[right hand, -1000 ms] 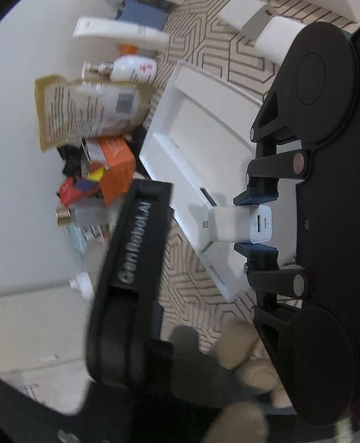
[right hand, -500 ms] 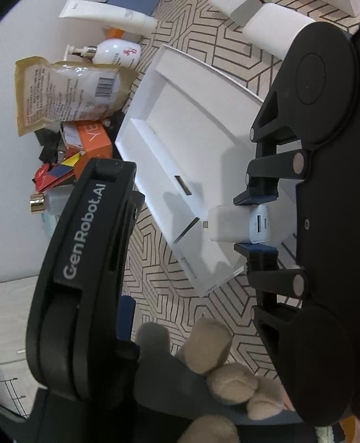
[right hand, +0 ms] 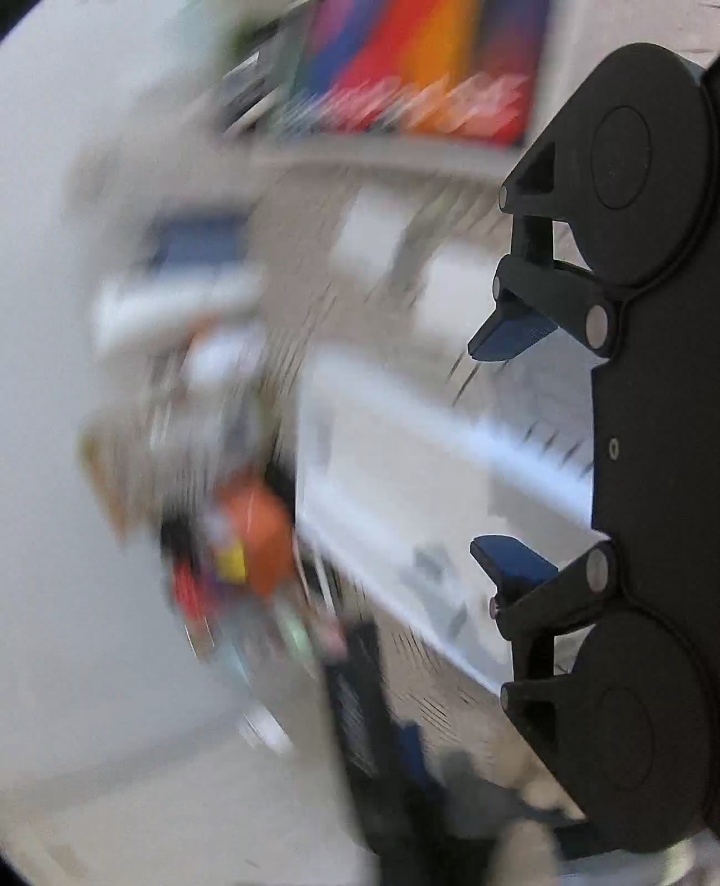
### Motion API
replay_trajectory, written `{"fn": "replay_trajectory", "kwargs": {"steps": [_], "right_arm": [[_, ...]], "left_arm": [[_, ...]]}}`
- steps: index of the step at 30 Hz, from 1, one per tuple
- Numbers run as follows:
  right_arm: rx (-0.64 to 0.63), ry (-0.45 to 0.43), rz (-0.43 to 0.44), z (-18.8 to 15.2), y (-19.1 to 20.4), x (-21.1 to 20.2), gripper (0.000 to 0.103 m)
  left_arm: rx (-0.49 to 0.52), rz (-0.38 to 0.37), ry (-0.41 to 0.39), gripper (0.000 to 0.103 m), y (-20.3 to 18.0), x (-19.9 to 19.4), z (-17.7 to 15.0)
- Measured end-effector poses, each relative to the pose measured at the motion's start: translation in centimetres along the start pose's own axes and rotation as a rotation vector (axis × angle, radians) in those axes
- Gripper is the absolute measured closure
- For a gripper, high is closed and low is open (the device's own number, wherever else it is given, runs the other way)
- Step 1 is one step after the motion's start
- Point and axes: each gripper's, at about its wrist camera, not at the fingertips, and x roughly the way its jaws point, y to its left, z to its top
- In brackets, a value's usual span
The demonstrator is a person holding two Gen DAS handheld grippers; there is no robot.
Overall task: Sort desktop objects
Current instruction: 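Close the left gripper on the larger white charger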
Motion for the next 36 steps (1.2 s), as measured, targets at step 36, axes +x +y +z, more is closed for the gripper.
{"fn": "replay_trajectory", "kwargs": {"steps": [36], "right_arm": [[0.328, -0.174, -0.097, 1.0, -9.0, -4.8, 0.028]], "left_arm": [[0.376, -0.117, 0.192, 0.023, -16.7, 5.1, -5.4]]}}
